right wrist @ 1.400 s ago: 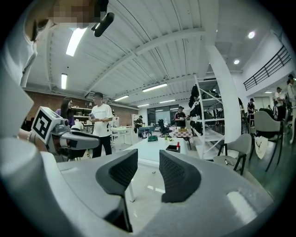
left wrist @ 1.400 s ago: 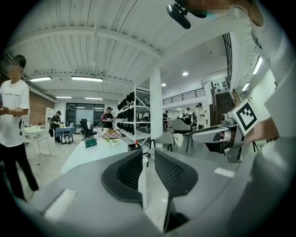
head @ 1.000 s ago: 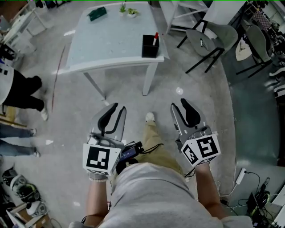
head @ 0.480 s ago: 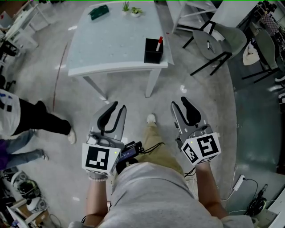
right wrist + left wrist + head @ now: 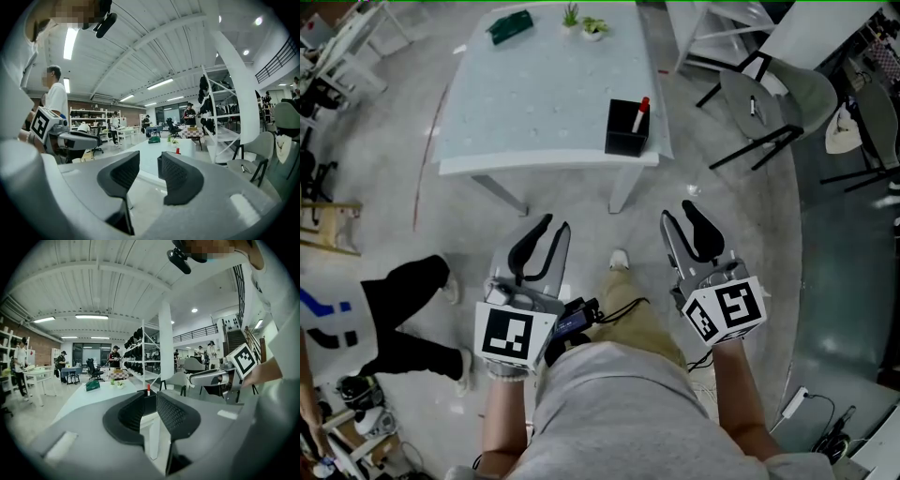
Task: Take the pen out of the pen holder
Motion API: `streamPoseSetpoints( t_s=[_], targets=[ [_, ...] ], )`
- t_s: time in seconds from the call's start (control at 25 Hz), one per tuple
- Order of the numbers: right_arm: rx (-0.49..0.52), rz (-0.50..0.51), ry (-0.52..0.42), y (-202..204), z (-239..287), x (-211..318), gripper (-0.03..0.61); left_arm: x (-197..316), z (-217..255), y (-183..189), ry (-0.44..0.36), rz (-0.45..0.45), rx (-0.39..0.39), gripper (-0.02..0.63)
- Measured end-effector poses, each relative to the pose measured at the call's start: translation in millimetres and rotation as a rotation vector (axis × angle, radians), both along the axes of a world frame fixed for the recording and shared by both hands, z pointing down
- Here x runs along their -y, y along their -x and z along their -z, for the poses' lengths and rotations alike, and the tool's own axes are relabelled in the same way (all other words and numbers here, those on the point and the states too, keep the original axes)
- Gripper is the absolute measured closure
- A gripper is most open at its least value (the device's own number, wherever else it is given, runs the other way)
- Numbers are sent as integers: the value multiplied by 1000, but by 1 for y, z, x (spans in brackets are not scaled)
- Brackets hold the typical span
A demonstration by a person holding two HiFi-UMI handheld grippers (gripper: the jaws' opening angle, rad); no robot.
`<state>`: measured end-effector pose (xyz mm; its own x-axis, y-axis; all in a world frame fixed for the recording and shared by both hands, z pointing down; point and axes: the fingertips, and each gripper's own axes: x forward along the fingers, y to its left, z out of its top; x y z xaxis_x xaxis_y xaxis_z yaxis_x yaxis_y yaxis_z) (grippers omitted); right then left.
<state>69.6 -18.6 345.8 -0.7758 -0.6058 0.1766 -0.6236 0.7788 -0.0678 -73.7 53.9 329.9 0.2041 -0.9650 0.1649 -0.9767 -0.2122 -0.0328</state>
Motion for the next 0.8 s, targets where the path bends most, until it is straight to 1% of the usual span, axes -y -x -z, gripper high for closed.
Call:
streamPoseSetpoints(
  t_s=[0.2,0.48,0.64,0.8],
  targets=[
    [3,13,2,8,1,37,439,37,6,8,-11,21,5,532],
    [7,50,9,19,-3,86,439,80,2,15,28,65,10,532],
    [3,78,10,26,-2,113,439,105,6,17,-3,77,2,532],
    [6,99,20,25,0,134,439,127,10,15,2,86,11,532]
  ],
)
